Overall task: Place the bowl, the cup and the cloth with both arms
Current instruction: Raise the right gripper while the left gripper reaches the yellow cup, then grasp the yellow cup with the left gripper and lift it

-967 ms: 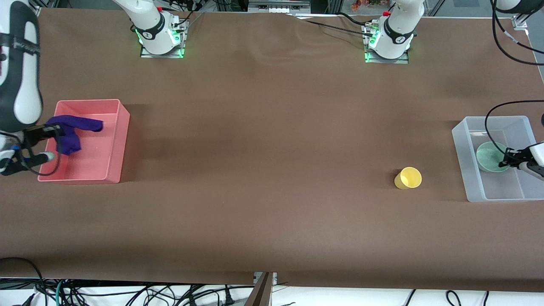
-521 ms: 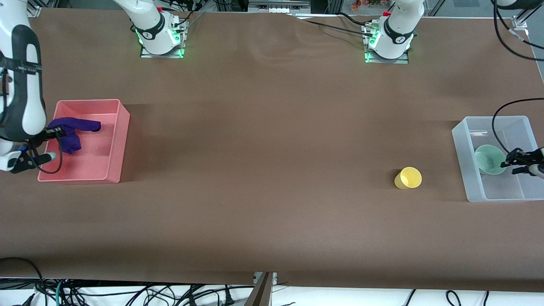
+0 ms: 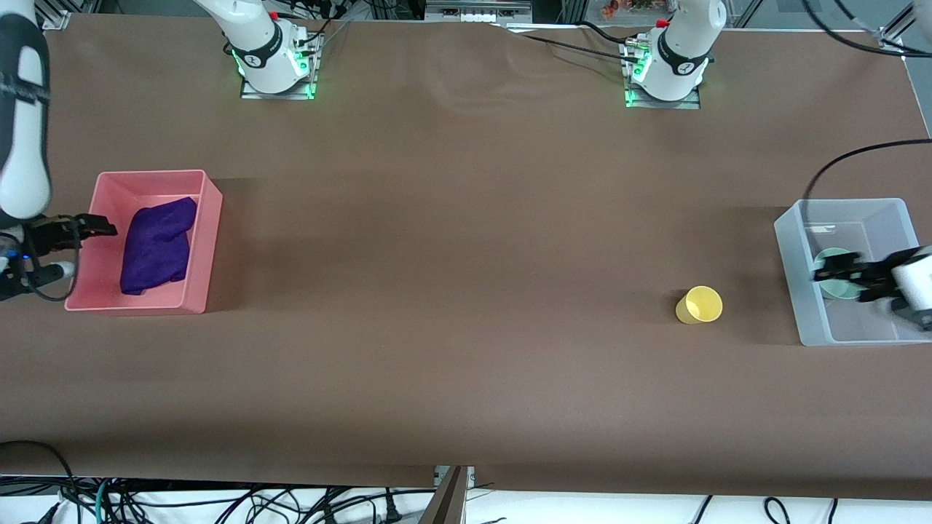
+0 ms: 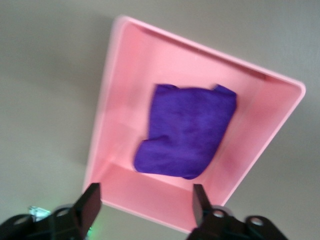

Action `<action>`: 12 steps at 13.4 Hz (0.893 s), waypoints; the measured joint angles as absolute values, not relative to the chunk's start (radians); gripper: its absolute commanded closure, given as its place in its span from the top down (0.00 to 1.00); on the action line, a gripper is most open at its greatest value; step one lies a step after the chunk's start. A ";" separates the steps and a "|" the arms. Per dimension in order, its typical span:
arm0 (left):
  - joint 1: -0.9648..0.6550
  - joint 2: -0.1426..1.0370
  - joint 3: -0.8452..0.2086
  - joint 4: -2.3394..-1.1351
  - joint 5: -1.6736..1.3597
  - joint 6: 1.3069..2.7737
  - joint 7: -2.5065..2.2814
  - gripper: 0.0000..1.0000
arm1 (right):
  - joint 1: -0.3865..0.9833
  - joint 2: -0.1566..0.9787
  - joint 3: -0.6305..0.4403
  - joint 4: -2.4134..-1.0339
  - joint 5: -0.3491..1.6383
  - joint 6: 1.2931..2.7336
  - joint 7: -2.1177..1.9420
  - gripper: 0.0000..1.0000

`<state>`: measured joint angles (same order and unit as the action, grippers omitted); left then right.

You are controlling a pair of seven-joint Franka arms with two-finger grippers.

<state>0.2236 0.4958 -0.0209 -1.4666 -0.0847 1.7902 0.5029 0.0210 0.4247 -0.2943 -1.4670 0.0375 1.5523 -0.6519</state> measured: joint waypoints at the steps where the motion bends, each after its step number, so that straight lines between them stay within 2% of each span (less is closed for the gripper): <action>1: 0.180 0.511 -0.022 -1.483 -0.084 1.803 0.399 0.99 | 0.023 0.403 -0.255 -1.426 0.038 1.490 -0.583 1.00; 4: 0.096 0.559 -0.023 -1.577 -0.082 1.965 0.226 0.90 | 0.032 0.335 -0.131 -1.385 0.031 1.407 -0.324 1.00; 5: 0.089 0.569 -0.023 -1.619 -0.082 2.037 0.213 0.75 | 0.033 0.311 -0.090 -1.380 0.012 1.400 -0.274 1.00; 6: 0.089 0.577 -0.022 -1.656 -0.082 2.093 0.210 0.46 | 0.033 0.286 -0.052 -1.372 -0.015 1.394 -0.251 1.00; 7: 0.090 0.582 -0.019 -1.684 -0.082 2.130 0.210 0.24 | 0.034 0.260 -0.021 -1.367 -0.042 1.381 -0.239 1.00; 8: 0.091 0.586 -0.018 -1.703 -0.082 2.154 0.210 0.06 | 0.034 0.232 0.000 -1.364 -0.062 1.370 -0.234 1.00; 9: 0.091 0.591 -0.018 -1.714 -0.082 2.163 0.210 0.00 | 0.034 0.204 0.010 -1.363 -0.072 1.367 -0.234 1.00; 12: 0.091 0.605 -0.019 -1.723 -0.082 2.170 0.208 0.00 | 0.027 0.149 0.001 -1.362 -0.077 1.366 -0.234 1.00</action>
<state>0.0906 0.6047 -0.0186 -1.7235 -0.0823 2.1703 0.2079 0.0274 0.1490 0.0006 -1.3624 -0.0768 1.3658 -0.2336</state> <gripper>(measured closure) 0.639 0.000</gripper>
